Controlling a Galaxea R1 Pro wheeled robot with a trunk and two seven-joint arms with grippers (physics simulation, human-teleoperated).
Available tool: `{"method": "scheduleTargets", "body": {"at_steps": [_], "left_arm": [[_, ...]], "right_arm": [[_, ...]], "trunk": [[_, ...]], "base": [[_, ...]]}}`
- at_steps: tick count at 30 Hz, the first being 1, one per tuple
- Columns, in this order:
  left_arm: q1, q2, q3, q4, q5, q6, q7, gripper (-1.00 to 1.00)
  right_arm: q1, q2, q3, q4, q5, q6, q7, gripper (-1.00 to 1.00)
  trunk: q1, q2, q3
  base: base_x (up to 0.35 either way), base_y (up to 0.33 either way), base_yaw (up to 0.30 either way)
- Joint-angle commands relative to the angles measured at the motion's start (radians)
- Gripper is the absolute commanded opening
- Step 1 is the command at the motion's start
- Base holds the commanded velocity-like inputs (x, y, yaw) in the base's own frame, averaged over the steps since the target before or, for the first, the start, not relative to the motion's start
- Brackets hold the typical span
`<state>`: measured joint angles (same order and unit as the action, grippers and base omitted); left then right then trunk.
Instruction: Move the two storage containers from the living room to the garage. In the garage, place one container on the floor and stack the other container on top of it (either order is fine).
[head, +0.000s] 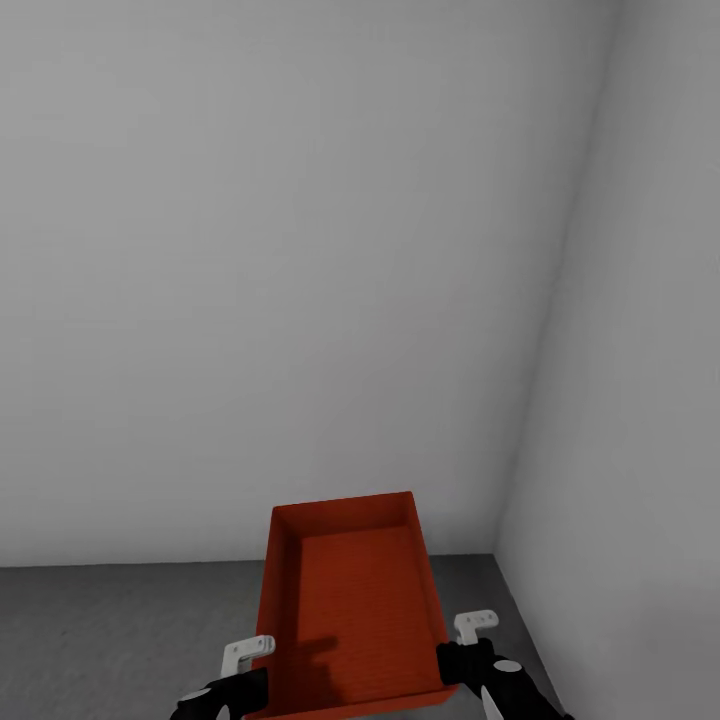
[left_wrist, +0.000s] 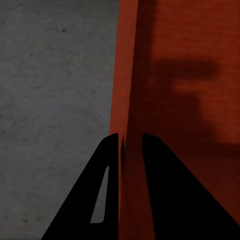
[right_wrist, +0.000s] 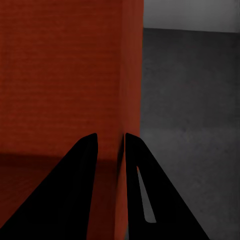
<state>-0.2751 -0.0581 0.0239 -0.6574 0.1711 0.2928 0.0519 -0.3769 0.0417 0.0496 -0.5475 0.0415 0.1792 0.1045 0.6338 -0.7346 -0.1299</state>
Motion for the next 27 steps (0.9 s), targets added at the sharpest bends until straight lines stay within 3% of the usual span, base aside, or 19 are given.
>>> {"method": "scheduleTargets", "body": {"at_steps": [1, 11, 27], "left_arm": [[0.001, 0.018, 0.000, -0.004, -0.051, -0.070, 0.029, -1.00], [0.001, 0.018, -0.001, -0.004, -0.051, -0.069, 0.029, -1.00], [0.001, 0.018, -0.001, -0.004, -0.051, -0.070, 0.029, -1.00]], "right_arm": [[-0.001, 0.000, -0.004, 0.000, -0.049, 0.006, 0.037, -1.00], [-0.001, -0.001, -0.004, 0.000, -0.049, 0.006, 0.037, -1.00], [-0.001, -0.001, -0.004, 0.000, -0.049, 0.006, 0.037, -1.00]], "trunk": [[0.000, -0.001, -0.002], [0.000, -0.001, -0.002], [0.000, -0.001, -0.002]], "base": [[0.001, -0.075, 0.000], [0.000, -0.232, 0.000], [0.000, -0.007, 0.000]]}}
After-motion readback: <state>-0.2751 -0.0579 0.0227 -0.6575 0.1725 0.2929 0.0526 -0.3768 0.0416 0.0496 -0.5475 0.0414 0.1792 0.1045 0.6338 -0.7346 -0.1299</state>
